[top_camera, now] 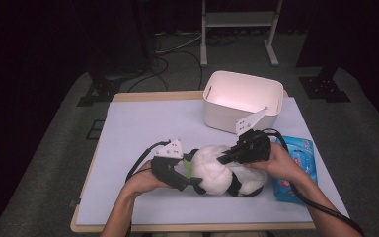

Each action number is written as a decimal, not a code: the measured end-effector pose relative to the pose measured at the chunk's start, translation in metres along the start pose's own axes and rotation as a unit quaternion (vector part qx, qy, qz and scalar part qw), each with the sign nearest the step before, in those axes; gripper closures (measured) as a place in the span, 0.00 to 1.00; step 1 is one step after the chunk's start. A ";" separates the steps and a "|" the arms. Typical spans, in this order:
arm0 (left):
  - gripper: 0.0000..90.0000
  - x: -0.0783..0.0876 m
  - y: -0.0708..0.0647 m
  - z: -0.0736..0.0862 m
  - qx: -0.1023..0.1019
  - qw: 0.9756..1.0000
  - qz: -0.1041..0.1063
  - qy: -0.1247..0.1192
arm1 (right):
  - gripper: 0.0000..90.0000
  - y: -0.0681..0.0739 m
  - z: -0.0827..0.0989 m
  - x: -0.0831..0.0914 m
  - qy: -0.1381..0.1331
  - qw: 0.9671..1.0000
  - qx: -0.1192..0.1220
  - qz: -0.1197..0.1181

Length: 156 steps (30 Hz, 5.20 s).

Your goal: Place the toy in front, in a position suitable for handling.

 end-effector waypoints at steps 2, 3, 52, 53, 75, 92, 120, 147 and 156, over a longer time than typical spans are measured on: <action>0.22 0.000 -0.001 0.000 -0.001 1.000 0.001 0.000 | 0.95 0.000 -0.005 -0.002 0.001 1.000 0.003 0.000; 0.22 0.000 -0.001 0.000 -0.001 1.000 0.001 -0.001 | 0.94 -0.001 -0.008 -0.003 0.000 1.000 0.005 0.000; 0.11 -0.017 0.006 0.013 0.103 0.992 0.061 0.037 | 0.96 0.002 0.074 0.008 0.029 0.999 -0.036 0.027; 0.11 -0.018 0.006 0.013 0.102 0.992 0.061 0.040 | 0.96 0.002 0.074 0.008 0.029 0.999 -0.037 0.027; 0.43 -0.002 0.011 0.006 0.014 0.999 -0.026 0.019 | 0.96 -0.007 0.032 0.001 0.004 1.000 -0.020 0.016; 0.30 -0.006 0.007 0.012 0.042 0.999 0.009 0.031 | 0.96 -0.008 0.047 -0.001 0.016 0.999 -0.027 0.021; 0.09 -0.026 0.002 0.021 0.100 0.990 0.078 0.057 | 0.96 0.021 0.062 -0.004 0.032 0.999 0.011 -0.001; 0.45 -0.002 0.009 0.006 0.026 1.000 -0.008 0.014 | 0.96 -0.003 0.041 0.014 -0.001 1.000 -0.012 0.029; 0.21 -0.008 0.008 0.012 0.069 0.997 0.029 0.033 | 0.96 0.006 0.056 0.007 0.017 1.000 0.001 0.021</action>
Point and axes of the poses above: each handheld gripper's, and its own axes: x roughly backward along the jaws, z roughly out of its underside, y roughly to its left, the point moved 10 cm from there along -x, roughly forward along the jaws, and after that the axes turned 8 degrees about y, right-handed, at the moved point
